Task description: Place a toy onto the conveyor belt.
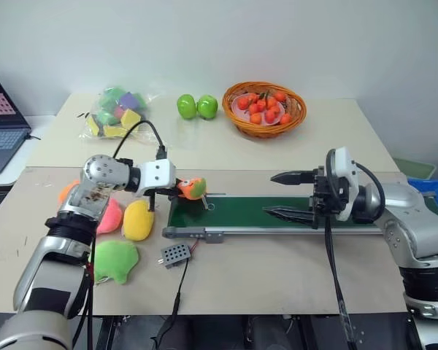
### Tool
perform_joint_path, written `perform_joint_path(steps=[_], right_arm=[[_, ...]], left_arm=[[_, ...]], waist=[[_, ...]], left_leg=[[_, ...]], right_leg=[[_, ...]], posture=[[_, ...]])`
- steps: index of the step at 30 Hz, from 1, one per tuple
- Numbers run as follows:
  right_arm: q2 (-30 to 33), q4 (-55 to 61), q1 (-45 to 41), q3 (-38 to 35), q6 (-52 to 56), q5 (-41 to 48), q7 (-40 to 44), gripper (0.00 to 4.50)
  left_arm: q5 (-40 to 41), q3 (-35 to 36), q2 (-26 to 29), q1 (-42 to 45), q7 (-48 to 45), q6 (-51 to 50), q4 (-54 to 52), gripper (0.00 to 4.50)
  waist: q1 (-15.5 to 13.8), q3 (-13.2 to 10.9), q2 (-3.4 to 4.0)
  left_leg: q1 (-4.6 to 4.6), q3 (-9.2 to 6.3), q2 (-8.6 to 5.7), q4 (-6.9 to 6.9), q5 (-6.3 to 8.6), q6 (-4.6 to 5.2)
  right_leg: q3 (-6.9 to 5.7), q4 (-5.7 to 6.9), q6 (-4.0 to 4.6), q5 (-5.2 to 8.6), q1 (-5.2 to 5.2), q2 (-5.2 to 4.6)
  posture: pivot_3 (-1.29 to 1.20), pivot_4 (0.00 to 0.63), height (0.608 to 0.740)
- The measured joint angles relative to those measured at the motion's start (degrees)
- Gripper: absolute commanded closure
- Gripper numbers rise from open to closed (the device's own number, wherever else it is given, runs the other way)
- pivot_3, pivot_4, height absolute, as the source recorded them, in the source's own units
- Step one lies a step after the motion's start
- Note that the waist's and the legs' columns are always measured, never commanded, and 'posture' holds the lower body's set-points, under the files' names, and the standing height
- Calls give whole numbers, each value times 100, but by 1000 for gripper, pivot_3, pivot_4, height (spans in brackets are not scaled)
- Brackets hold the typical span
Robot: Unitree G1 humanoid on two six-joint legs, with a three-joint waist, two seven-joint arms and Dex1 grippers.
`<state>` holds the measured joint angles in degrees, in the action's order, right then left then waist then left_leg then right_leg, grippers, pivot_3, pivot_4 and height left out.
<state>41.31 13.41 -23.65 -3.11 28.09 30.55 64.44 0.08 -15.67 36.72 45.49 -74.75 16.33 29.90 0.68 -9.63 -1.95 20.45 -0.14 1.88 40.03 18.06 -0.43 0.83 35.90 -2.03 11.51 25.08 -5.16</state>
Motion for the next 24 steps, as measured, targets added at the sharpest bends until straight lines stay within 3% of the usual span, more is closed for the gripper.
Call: perform_joint_path(steps=[11,15,21,23,24], right_arm=[[-2,4,-5,15,-1,0,-38,0],[-2,-15,-16,21,-2,0,-32,0],[-2,-39,-20,21,-3,-1,-18,0],[-2,-48,-26,21,-3,-1,-10,0],[-2,-48,-37,21,-4,-1,-1,0]], left_arm=[[-43,-432,-152,-97,-573,295,-584,4173],[-225,-463,-69,-79,-594,652,-564,2991],[-347,-471,-55,-64,-535,750,-603,615],[-346,-470,-55,-45,-535,730,-652,55],[-338,-469,-56,-18,-535,704,-672,55]], waist=[[4,0,0],[6,0,0],[3,0,0],[2,-1,0],[2,-1,0]], left_leg=[[-1,-1,1,9,2,5],[-3,-1,1,13,2,5],[-3,-2,1,21,2,5],[-2,-2,1,21,2,5],[-3,-2,1,21,2,5]], right_leg=[[1,-5,-2,-1,0,1],[3,-6,-2,-1,-1,1],[3,-4,-2,-1,-1,1],[3,-4,-2,-1,-1,1],[3,-3,-2,-1,-1,1]], posture=[[0,150,738],[0,150,738],[0,150,738],[0,150,738],[0,150,738]])
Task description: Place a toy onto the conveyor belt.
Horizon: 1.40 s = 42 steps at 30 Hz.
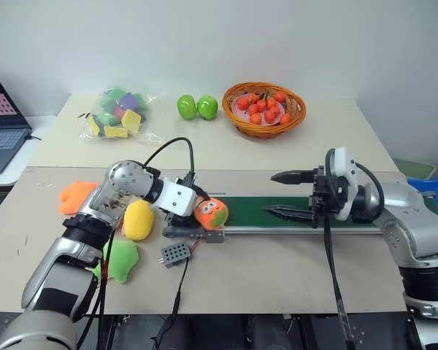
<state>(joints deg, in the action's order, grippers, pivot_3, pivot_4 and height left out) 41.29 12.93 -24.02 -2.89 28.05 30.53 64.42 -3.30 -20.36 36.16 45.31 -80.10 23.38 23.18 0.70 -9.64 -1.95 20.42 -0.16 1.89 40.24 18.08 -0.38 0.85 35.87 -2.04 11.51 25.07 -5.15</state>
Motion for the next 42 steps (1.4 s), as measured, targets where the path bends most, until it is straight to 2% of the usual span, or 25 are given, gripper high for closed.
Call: perform_joint_path(steps=[5,13,16,22,29,42], right_arm=[[0,-24,-45,4,-5,-2,36,0],[2,-100,-62,12,-11,-6,79,0],[72,-103,-62,17,-11,-13,128,0],[271,-131,-63,18,-12,-17,217,0],[392,-239,-275,39,-11,-19,390,0],[443,-394,-816,105,34,1,522,0]], left_arm=[[257,140,-141,161,71,-582,-260,55],[1318,695,-262,448,247,-3005,-1485,55],[1488,841,-9,418,270,-3585,-1683,55],[1795,1148,534,-427,388,-4618,-2169,55],[2053,1570,793,-1001,808,-5134,-2604,55],[2406,1838,527,-791,1463,-5338,-2870,55]], waist=[[-1,0,0],[21,-1,0],[38,-3,4],[19,-4,5],[-4,-5,5],[-2,-6,4]], left_leg=[[2,-1,-1,4,0,0],[0,-4,0,6,1,2],[-7,-4,1,5,1,2],[-7,-3,2,6,1,2],[-7,-3,1,6,1,1],[-7,-3,0,6,1,1]], right_leg=[[0,2,0,0,0,-1],[1,6,-1,0,-1,2],[6,7,-1,1,-1,4],[8,6,-1,1,-1,4],[7,5,0,1,-2,4],[7,4,0,1,-4,3]], posture=[[0,150,738],[0,150,738],[0,150,738],[0,150,738],[0,150,738],[0,150,738]])
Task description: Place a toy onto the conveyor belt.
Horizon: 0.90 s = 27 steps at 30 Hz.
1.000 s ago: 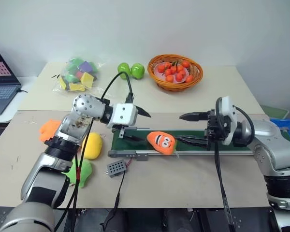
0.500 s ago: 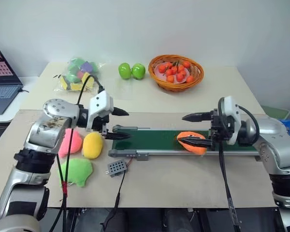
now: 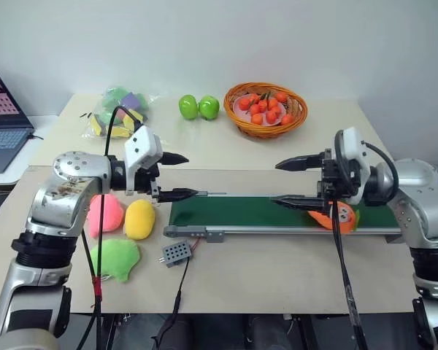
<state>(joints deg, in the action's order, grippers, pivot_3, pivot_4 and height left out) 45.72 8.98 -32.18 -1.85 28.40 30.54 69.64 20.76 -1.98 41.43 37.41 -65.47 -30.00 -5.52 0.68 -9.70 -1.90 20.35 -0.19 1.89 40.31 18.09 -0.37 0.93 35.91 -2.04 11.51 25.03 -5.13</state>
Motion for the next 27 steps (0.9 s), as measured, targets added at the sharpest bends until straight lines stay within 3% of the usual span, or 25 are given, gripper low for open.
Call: perform_joint_path(steps=[27], right_arm=[[-1,-4,-33,-7,91,3,-114,0]], left_arm=[[138,3,-391,385,362,367,61,55]], waist=[[5,0,0]], left_leg=[[0,0,0,0,0,0]], right_leg=[[0,-1,0,0,0,0]], posture=[[0,150,738]])
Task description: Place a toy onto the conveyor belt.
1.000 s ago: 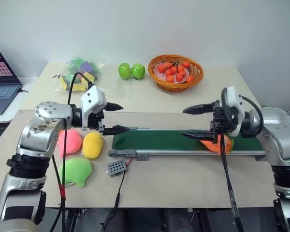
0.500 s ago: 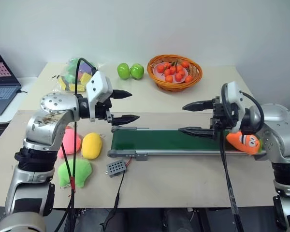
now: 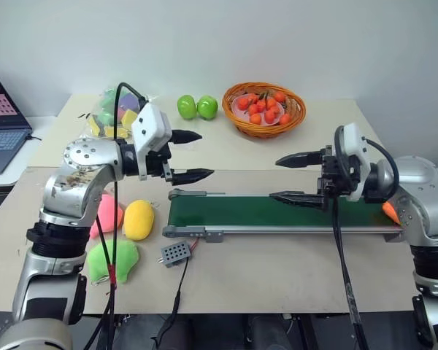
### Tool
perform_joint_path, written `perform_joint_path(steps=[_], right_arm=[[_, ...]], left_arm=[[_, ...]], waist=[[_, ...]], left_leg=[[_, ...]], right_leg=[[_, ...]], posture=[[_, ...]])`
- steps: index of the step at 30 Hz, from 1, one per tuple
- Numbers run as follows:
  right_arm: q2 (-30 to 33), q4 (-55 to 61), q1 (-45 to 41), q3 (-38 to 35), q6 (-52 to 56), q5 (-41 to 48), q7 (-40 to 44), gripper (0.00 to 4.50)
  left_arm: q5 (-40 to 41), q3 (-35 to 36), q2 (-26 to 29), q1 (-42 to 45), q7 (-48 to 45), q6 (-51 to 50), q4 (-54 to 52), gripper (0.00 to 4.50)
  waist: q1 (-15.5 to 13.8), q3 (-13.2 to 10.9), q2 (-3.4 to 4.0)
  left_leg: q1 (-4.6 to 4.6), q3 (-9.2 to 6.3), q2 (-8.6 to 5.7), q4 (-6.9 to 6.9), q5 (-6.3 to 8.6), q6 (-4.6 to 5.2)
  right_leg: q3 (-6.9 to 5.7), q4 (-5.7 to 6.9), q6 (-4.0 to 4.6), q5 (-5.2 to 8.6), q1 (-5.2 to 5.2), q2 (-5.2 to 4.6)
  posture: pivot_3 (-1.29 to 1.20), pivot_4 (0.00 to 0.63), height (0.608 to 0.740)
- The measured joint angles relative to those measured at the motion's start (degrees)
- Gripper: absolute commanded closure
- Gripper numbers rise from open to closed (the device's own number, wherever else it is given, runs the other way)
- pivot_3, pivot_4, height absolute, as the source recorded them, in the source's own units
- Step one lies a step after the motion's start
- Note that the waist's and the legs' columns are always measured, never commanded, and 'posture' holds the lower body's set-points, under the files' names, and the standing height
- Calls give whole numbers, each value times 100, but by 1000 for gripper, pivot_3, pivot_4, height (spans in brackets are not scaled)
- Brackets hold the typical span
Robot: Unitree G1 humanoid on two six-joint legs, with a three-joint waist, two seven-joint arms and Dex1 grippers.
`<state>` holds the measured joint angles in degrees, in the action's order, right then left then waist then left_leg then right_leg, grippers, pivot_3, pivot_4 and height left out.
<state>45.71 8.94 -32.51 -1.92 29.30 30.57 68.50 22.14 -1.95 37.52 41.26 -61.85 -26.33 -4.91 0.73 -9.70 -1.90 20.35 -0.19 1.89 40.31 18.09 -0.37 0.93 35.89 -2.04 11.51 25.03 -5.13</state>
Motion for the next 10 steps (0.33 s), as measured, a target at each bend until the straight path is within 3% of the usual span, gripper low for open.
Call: perform_joint_path(steps=[10], right_arm=[[-3,-62,-6,4,-52,-8,11,0]], left_arm=[[-44,-11,-43,90,20,37,82,55]], waist=[[2,0,0]], left_leg=[[0,0,0,0,0,0]], right_leg=[[0,0,0,0,0,0]], posture=[[0,150,738]])
